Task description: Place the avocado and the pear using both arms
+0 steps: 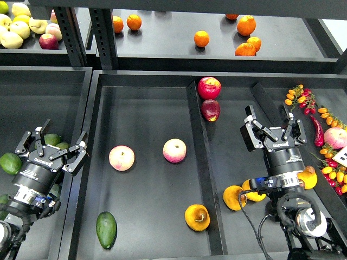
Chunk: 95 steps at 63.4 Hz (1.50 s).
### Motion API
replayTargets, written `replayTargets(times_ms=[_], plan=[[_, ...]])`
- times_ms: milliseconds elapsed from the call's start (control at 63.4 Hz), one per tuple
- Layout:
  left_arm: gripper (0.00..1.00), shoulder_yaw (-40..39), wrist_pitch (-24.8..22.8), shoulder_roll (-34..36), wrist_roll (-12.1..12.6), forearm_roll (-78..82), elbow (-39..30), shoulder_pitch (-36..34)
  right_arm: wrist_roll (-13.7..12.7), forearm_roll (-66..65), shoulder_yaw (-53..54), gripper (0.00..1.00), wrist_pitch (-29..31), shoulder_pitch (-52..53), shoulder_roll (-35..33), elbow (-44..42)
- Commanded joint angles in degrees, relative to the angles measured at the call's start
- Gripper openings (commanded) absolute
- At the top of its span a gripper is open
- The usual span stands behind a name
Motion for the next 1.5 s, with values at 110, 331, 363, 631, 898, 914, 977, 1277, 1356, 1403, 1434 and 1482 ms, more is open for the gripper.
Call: replayTargets(times_ms=[110, 331, 363, 631, 898, 914, 977, 1277, 1356, 1403, 1434, 1482], plan=[[0.99, -0.5, 0.0, 0.0, -0.4, 0.0, -1.5, 0.4, -0.1, -2.0, -1.1, 1.0, -0.1, 0.0, 0.0, -0.1], [0.99, -0.9, 0.0, 0.0, -0.4, 0.1, -1.6, 1.6, -0.1, -2.1, -1.6, 1.0, -0.1, 0.0, 0.0, -0.1], [1.0, -0.9, 0.0, 0.0, -0.3, 0.1, -1.6, 1.8, -0.1, -2.1, -1.7, 1.0, -0.1, 0.0, 0.0, -0.1], [1.0, -0.2, 0.0, 0.0, 0.1, 0.1, -1.7, 2.1, -0.3, -2.0, -2.0, 1.0, -0.1, -0.3, 0.0, 0.6], [1.0, 1.3, 0.0, 0.0, 0.0, 0.5, -1.7, 2.1, -0.3, -2.1, -1.9, 1.0, -0.1, -0.7, 0.0, 0.6], [1.0, 1.3, 0.0, 0.0, 0.0, 0.5, -1.6, 2.0, -0.3, -2.1, -1.9, 1.0, -0.1, -0.7, 0.0, 0.6], [1.0, 1.4, 0.0, 0.0, -0.3, 0.5, -1.6, 2.0, -0.3, -2.1, -1.8, 1.0, -0.2, -0.7, 0.0, 0.6], [1.0, 3.0, 0.0, 0.0, 0.4, 0.6, -2.1, 2.2, -0.3, -3.3, -1.2, 1.0, -0.8, -1.5, 0.0, 0.3], [1.0, 6.1, 0.0, 0.0, 0.8, 2.0, -1.6, 1.6, -0.4, -3.3, -0.5, 1.0, -2.1, -1.5, 0.0, -1.1], [1.0, 7.3, 0.0, 0.0, 1.3, 3.8, -1.6, 1.7, -0.3, -3.6, -0.3, 1.0, -2.1, -1.5, 0.0, -1.0], [1.0, 7.7, 0.0, 0.0, 1.5, 4.7, -1.7, 1.8, -0.4, -3.7, -0.2, 1.0, -2.2, -1.6, 0.0, -0.9], [1.0, 9.2, 0.0, 0.0, 1.9, 8.1, -2.0, 1.7, -0.4, -4.0, 0.8, 1.0, -2.3, -1.5, 0.0, -0.8]])
